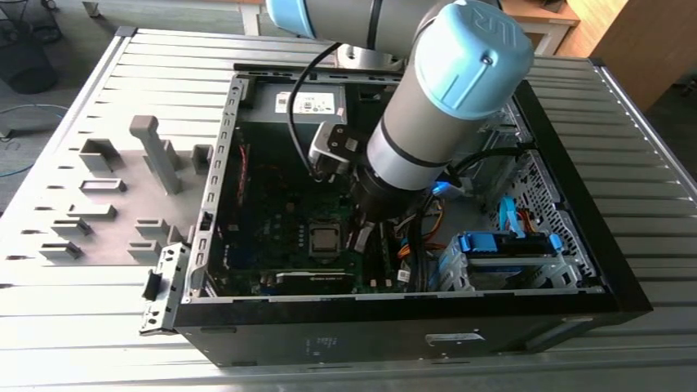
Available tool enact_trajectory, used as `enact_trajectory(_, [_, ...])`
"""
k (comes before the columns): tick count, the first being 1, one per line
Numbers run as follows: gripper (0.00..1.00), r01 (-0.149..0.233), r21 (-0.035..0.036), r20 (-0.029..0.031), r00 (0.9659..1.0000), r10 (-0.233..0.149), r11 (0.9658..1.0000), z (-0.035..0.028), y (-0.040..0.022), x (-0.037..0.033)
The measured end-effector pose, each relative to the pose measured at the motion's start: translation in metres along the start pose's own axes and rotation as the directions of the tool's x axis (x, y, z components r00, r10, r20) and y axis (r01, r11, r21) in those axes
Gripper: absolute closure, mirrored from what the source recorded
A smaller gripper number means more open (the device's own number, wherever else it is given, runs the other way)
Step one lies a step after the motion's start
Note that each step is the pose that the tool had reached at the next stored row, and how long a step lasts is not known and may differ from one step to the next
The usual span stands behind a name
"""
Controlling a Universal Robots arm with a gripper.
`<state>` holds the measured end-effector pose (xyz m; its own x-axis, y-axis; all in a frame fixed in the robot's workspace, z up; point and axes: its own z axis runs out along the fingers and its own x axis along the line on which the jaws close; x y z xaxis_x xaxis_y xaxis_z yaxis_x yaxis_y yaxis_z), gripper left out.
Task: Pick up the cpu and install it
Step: 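Install the first cpu locking lever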
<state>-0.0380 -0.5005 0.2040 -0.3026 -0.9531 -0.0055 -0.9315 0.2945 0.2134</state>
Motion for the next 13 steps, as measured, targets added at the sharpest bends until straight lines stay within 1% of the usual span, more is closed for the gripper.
enact_trajectory(6, [0.89, 0.0, 0.0019, -0.0019, 1.0, 0.0, 1.0, 0.0009, 0.0037, -0.0015])
enact_trajectory(9, [0.89, 0.0, 0.0049, -0.0023, 1.0, 0.0, 1.0, 0.0013, 0.006, -0.0009])
enact_trajectory(13, [0.89, 0.0, 0.0109, -0.0024, 1.0, 0.0, 0.9999, 0.0021, 0.0094, 0.0])
